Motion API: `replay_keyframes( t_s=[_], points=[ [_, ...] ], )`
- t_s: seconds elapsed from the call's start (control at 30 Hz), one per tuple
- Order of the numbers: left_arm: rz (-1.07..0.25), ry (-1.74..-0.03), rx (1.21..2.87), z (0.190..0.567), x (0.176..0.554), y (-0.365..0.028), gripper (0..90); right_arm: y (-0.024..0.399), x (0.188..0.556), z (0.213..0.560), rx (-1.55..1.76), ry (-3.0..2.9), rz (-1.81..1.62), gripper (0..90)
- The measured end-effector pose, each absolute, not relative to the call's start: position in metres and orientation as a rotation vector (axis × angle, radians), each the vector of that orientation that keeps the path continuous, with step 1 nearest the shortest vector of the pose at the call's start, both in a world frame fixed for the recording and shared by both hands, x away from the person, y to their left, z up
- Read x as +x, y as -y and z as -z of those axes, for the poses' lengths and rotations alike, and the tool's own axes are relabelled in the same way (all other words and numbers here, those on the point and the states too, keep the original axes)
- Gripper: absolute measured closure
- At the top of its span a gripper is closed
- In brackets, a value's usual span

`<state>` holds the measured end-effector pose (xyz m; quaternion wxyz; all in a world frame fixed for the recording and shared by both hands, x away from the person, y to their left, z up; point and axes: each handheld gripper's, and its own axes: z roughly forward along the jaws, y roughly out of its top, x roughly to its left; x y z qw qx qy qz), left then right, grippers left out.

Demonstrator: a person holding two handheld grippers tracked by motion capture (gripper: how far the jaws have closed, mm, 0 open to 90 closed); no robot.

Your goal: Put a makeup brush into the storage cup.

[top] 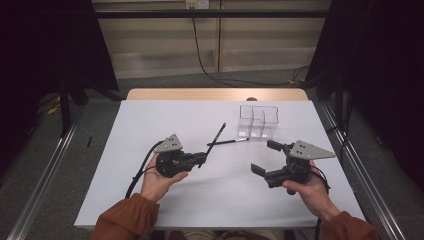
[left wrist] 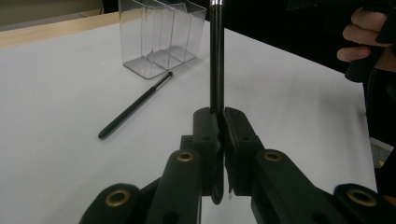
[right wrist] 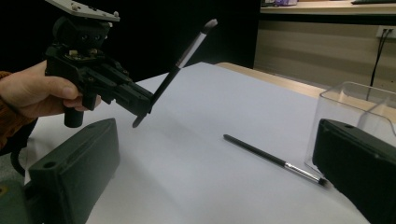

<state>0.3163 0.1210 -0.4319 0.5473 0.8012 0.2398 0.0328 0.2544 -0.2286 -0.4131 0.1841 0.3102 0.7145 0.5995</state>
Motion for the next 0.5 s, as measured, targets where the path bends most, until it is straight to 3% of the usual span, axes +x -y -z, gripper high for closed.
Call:
replay_keyframes(
  t_s=[0.5],
  points=[
    [-0.056,-0.528,1.866,0.428,0.310,-0.106,84.2,0.196,0.278,0.401,0.817,-2.063,-1.738,2.1]
  ],
)
